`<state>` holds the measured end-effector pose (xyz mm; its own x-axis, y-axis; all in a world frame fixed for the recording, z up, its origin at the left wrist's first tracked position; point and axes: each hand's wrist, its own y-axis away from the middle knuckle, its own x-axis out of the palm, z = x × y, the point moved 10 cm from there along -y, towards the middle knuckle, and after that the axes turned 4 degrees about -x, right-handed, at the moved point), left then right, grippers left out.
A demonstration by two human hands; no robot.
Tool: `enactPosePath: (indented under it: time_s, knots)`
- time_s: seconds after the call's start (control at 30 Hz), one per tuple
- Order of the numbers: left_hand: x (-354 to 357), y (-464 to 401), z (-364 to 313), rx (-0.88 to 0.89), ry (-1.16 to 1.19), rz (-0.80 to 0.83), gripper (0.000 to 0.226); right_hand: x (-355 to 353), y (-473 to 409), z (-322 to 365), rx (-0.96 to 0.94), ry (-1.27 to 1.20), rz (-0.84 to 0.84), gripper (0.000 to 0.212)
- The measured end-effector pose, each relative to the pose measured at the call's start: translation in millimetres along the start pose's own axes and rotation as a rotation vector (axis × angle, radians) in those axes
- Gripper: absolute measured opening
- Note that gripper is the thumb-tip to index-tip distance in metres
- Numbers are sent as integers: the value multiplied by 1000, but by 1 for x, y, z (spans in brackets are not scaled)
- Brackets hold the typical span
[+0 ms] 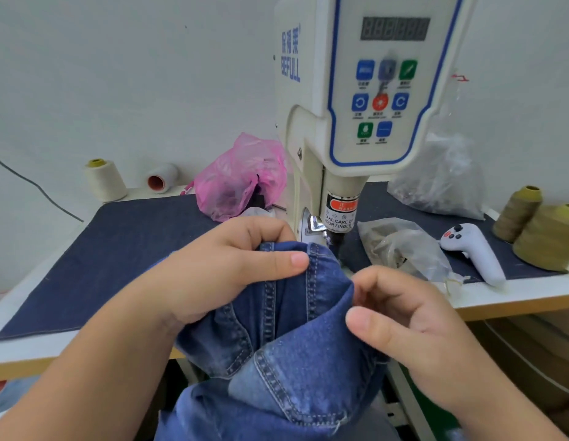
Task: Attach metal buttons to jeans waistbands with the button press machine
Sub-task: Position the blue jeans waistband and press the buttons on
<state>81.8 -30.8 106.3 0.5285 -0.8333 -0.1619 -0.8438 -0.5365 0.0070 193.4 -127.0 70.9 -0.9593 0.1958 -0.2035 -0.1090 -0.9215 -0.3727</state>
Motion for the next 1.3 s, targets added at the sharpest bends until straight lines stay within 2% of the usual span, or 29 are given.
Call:
enactPosePath:
  time_s: [0.1, 0.2, 0.33, 0.4, 0.5, 0.6, 0.7, 0.8, 0.97, 1.1, 1.2, 1.3]
  knots:
    - [4, 2, -1, 23, 53, 93, 19, 7, -1, -11, 105, 13, 89, 67]
    - [6, 5, -5, 54, 66, 185, 13, 19, 1, -8, 77, -4, 144, 66]
    - [-4, 6, -7, 72, -16, 170, 16, -4, 5, 14, -103, 229, -134, 51]
    - [-8, 7, -9, 86, -35, 163, 17, -7, 9, 22, -151, 230, -191, 40]
    - [-8, 8, -11, 98, -46, 167, 17, 4, 9, 12, -45, 165, -120, 28]
    - [-3, 8, -8, 90, -49, 191, 15, 14, 10, -8, 123, 170, -3, 40]
    - [1, 7, -8, 85, -39, 217, 14, 18, 11, -11, 165, 176, 50, 38]
    - [5, 8, -10, 66, -55, 243, 12, 26, 13, -10, 164, 0, 77, 34]
    - [-3, 3, -6, -1, -291, 146, 14, 15, 14, -6, 180, -211, 42, 18]
    - [-3, -2, 10, -155, -588, 117, 32, 7, 13, -3, 175, -297, 58, 13]
    - [7, -1, 24, -261, -806, 167, 23, 2, 11, -8, 154, -316, 2, 15]
    - [22, 2, 32, -276, -851, 242, 13, 0, 12, -15, 124, -344, -33, 20]
